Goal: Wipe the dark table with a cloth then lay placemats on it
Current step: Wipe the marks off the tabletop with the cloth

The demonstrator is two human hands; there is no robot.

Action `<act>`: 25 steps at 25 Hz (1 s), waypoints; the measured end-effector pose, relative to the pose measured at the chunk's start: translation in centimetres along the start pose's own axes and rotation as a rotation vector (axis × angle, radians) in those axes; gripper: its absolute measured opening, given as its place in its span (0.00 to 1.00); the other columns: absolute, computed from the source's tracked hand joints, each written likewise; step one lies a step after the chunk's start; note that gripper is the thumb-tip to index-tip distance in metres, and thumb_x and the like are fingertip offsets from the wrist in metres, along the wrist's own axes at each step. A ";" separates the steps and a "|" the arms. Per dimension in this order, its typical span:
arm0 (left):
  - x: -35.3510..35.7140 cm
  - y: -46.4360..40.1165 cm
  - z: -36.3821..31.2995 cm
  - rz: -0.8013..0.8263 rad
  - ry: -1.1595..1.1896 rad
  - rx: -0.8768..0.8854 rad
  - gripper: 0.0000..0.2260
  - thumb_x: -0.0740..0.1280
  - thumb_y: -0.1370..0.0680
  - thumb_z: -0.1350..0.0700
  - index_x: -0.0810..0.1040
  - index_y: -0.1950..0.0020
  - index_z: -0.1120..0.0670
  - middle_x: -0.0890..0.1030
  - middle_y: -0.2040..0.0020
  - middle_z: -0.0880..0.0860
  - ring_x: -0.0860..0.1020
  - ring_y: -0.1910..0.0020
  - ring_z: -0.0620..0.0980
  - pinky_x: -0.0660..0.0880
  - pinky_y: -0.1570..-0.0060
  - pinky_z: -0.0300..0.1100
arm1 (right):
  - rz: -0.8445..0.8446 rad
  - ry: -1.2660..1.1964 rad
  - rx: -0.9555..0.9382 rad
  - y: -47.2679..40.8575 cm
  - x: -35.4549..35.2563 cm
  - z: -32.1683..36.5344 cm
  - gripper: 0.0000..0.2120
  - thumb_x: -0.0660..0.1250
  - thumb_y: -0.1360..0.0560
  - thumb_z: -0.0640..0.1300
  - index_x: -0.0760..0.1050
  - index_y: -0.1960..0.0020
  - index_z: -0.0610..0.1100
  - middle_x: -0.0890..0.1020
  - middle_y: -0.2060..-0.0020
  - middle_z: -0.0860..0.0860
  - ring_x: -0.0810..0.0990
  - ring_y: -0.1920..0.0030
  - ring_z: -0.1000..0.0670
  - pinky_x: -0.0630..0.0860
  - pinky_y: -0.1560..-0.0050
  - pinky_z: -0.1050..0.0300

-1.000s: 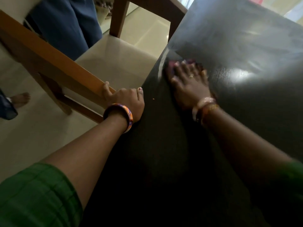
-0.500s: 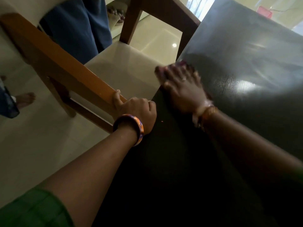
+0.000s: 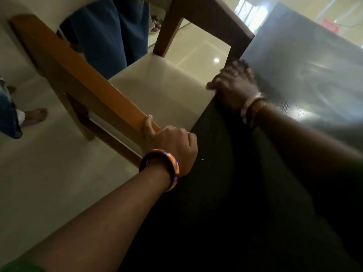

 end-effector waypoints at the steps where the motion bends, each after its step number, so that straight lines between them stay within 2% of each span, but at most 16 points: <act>1: 0.1 -0.2 0.1 0.000 0.006 -0.003 0.22 0.47 0.20 0.49 0.75 0.65 0.53 0.78 0.64 0.51 0.76 0.59 0.48 0.46 0.31 0.57 | 0.036 -0.024 0.132 -2.1 -0.1 -3.3 0.30 0.45 0.29 0.59 0.76 0.38 0.49 0.72 0.34 0.43 0.62 0.29 0.39 0.53 0.29 0.37; 3: 0.0 -0.6 0.1 0.019 0.018 -0.009 0.22 0.47 0.20 0.49 0.75 0.65 0.53 0.78 0.64 0.52 0.76 0.59 0.48 0.46 0.31 0.57 | 0.115 -0.142 0.340 -4.2 -0.1 -5.6 0.30 0.47 0.28 0.60 0.77 0.40 0.47 0.69 0.31 0.45 0.57 0.27 0.42 0.47 0.27 0.39; 4: -0.1 -0.5 0.0 0.023 0.020 -0.009 0.22 0.47 0.20 0.50 0.75 0.65 0.53 0.78 0.64 0.52 0.76 0.58 0.49 0.45 0.31 0.57 | 0.090 -0.171 0.333 -3.7 0.0 -4.1 0.29 0.46 0.27 0.58 0.78 0.42 0.46 0.70 0.33 0.45 0.59 0.28 0.42 0.48 0.28 0.40; 6: -0.4 -0.2 -0.2 -0.009 0.010 -0.001 0.21 0.47 0.20 0.50 0.74 0.65 0.53 0.78 0.63 0.52 0.76 0.57 0.49 0.44 0.31 0.57 | 0.033 -0.200 0.202 0.1 -0.1 1.8 0.28 0.44 0.26 0.56 0.79 0.48 0.46 0.75 0.40 0.46 0.64 0.32 0.44 0.51 0.28 0.44; 8: -0.7 0.1 -0.4 -0.019 0.009 0.011 0.20 0.48 0.20 0.50 0.73 0.65 0.53 0.78 0.61 0.51 0.75 0.56 0.48 0.43 0.30 0.57 | -0.045 -0.343 0.037 4.7 -0.8 7.2 0.26 0.44 0.24 0.56 0.79 0.48 0.50 0.77 0.41 0.50 0.65 0.32 0.46 0.47 0.28 0.49; 9: -0.6 0.2 -0.3 -0.011 0.009 0.011 0.20 0.48 0.20 0.50 0.73 0.65 0.53 0.78 0.61 0.51 0.75 0.56 0.48 0.43 0.30 0.57 | -0.013 -0.330 -0.024 5.7 -0.8 8.0 0.25 0.44 0.23 0.56 0.79 0.47 0.51 0.77 0.41 0.51 0.64 0.31 0.47 0.45 0.28 0.50; 11: -0.5 0.1 -0.3 0.005 0.005 0.006 0.21 0.47 0.20 0.50 0.75 0.64 0.54 0.78 0.62 0.51 0.76 0.57 0.48 0.44 0.30 0.57 | 0.005 -0.231 -0.061 3.2 -0.5 5.2 0.26 0.44 0.23 0.56 0.79 0.46 0.50 0.77 0.40 0.48 0.66 0.32 0.44 0.50 0.27 0.45; 13: -0.3 -0.1 -0.3 0.002 0.006 0.009 0.22 0.47 0.20 0.50 0.75 0.65 0.53 0.78 0.64 0.51 0.76 0.58 0.48 0.45 0.30 0.56 | -0.040 -0.187 0.248 -0.9 0.1 -0.9 0.24 0.47 0.23 0.55 0.75 0.37 0.48 0.70 0.32 0.43 0.60 0.28 0.41 0.49 0.27 0.41; 15: -0.2 -0.3 -0.1 -0.003 0.010 0.005 0.22 0.47 0.20 0.50 0.74 0.66 0.53 0.77 0.65 0.51 0.76 0.60 0.48 0.46 0.31 0.57 | -0.040 -0.354 0.668 -3.0 0.3 -4.9 0.25 0.47 0.22 0.53 0.61 0.26 0.51 0.55 0.24 0.46 0.47 0.24 0.44 0.41 0.26 0.41; 16: -0.1 -0.3 -0.1 -0.006 0.012 0.003 0.22 0.46 0.20 0.50 0.74 0.66 0.53 0.77 0.65 0.51 0.76 0.60 0.48 0.46 0.31 0.57 | -0.013 -0.406 0.796 -3.0 0.7 -5.0 0.25 0.46 0.20 0.53 0.54 0.24 0.51 0.49 0.23 0.47 0.43 0.23 0.45 0.38 0.26 0.43; 18: -0.2 -0.2 0.0 -0.012 0.011 0.003 0.22 0.46 0.20 0.50 0.74 0.66 0.54 0.77 0.65 0.52 0.76 0.60 0.48 0.46 0.30 0.57 | 0.042 -0.422 0.837 -0.9 0.8 -2.6 0.26 0.44 0.19 0.54 0.45 0.22 0.52 0.44 0.23 0.48 0.40 0.24 0.46 0.35 0.26 0.45; 21: -0.5 0.1 -0.3 -0.016 0.010 0.011 0.22 0.46 0.21 0.51 0.74 0.67 0.54 0.78 0.65 0.52 0.76 0.60 0.48 0.46 0.30 0.57 | -0.011 -0.382 0.574 6.0 0.4 3.8 0.27 0.42 0.20 0.58 0.42 0.23 0.55 0.41 0.23 0.51 0.39 0.24 0.50 0.32 0.29 0.52; 22: -0.6 0.1 -0.3 -0.018 0.019 0.011 0.22 0.46 0.21 0.51 0.73 0.67 0.54 0.78 0.65 0.52 0.76 0.60 0.48 0.45 0.30 0.57 | -0.040 -0.341 0.479 7.5 0.7 4.9 0.27 0.41 0.21 0.59 0.42 0.23 0.56 0.41 0.23 0.52 0.38 0.24 0.50 0.31 0.29 0.53; 23: -0.6 0.1 -0.3 -0.017 0.028 0.010 0.22 0.46 0.22 0.51 0.73 0.67 0.54 0.78 0.65 0.52 0.76 0.60 0.48 0.45 0.30 0.57 | -0.046 -0.324 0.461 7.8 0.6 4.6 0.27 0.42 0.21 0.59 0.42 0.23 0.57 0.41 0.23 0.53 0.37 0.24 0.50 0.30 0.29 0.52; 24: -0.6 0.0 -0.3 -0.012 0.028 0.012 0.21 0.46 0.22 0.50 0.74 0.66 0.53 0.78 0.64 0.52 0.76 0.59 0.48 0.45 0.30 0.58 | -0.021 -0.311 0.561 7.1 0.8 2.7 0.27 0.43 0.20 0.58 0.43 0.23 0.56 0.40 0.23 0.51 0.37 0.24 0.48 0.30 0.29 0.48; 25: -0.5 0.0 -0.2 -0.006 0.023 0.010 0.21 0.46 0.22 0.50 0.74 0.65 0.53 0.78 0.64 0.51 0.76 0.59 0.48 0.45 0.30 0.58 | 0.020 -0.306 0.755 6.0 1.5 -0.7 0.27 0.45 0.20 0.57 0.44 0.23 0.55 0.40 0.23 0.48 0.36 0.24 0.46 0.30 0.29 0.45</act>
Point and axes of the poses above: each hand's wrist, its own y-axis away from the middle knuckle, its own x-axis out of the palm, z = x × y, the point moved 3 cm from there along -y, towards the middle knuckle
